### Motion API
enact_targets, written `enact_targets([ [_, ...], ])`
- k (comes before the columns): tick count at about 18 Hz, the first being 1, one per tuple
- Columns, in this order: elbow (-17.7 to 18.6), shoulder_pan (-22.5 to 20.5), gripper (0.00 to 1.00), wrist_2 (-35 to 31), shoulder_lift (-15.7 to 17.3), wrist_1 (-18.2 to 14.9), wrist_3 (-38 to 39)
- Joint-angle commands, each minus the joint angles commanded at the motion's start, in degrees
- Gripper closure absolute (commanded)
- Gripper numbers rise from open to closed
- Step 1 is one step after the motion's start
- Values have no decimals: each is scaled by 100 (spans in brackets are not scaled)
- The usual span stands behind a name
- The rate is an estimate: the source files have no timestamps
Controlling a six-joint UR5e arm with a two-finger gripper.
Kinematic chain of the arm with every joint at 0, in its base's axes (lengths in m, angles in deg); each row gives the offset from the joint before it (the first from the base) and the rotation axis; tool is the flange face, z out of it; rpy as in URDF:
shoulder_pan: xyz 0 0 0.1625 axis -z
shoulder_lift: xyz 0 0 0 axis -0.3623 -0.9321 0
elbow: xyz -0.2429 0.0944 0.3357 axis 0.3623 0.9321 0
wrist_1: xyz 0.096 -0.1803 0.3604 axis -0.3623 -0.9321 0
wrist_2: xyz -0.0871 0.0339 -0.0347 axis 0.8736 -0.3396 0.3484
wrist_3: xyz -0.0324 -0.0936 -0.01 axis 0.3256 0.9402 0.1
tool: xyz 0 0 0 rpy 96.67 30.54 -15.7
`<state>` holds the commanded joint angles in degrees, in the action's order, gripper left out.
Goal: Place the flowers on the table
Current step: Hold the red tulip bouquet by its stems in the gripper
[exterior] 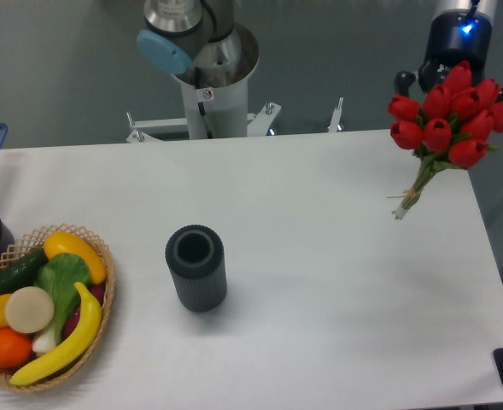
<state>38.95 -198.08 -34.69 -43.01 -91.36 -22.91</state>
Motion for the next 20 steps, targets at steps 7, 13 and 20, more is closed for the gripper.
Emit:
enact_targets([
  [7,-26,9,52,-18,9,0,35],
  [13,0,9,52,-53,35,-9,44],
  [20,44,61,52,-429,114,-35,53],
])
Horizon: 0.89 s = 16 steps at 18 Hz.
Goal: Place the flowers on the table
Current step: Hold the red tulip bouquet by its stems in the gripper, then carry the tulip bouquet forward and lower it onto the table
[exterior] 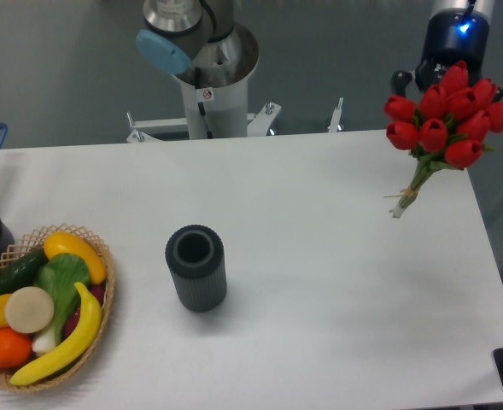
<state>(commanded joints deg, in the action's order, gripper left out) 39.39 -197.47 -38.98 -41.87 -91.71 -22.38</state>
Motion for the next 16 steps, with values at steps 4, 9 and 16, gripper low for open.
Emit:
enact_targets([
  [4,36,350,51,-1177,62,-9,0],
  [9,-52,930,51,-2539,-174,-9,-88],
  [16,-351,1696,52,-4201,-729,-26,-228],
])
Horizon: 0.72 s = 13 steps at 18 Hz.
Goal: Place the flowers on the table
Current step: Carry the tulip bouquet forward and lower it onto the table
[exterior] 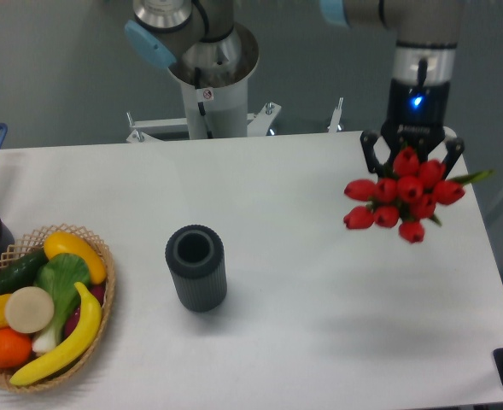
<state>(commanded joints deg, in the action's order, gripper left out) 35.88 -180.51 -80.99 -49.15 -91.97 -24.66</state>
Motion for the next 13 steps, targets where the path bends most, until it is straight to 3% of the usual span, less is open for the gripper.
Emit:
enact_targets([
  [9,8,668,52,-1951,-597,-18,-291],
  [13,-9,748,51,-2234,-818,-18,-299],
])
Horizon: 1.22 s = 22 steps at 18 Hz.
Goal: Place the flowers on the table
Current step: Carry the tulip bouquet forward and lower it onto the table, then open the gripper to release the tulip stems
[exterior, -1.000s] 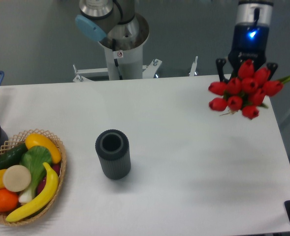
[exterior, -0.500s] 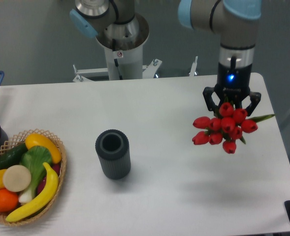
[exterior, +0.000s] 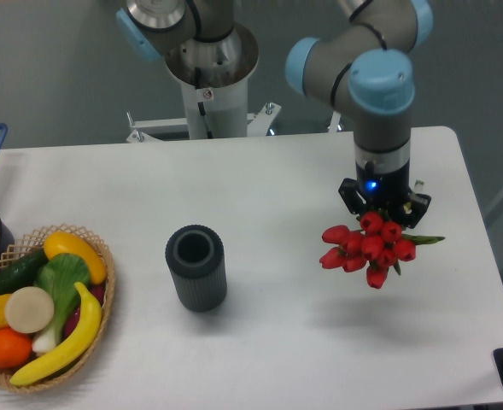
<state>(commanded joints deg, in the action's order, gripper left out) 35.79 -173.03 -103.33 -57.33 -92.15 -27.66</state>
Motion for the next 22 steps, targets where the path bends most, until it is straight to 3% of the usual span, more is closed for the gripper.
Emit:
enact_targets([
  [9,-70,123,51,-255,-536,17,9],
  [13,-88,123,48,-229,-537,9,-9],
  [14,-62,123,28,-211,-519,35,-18],
  [15,-70,106,0,-220,-502,70,-122],
  [22,-263,-140,0,131,-124,88,-343],
])
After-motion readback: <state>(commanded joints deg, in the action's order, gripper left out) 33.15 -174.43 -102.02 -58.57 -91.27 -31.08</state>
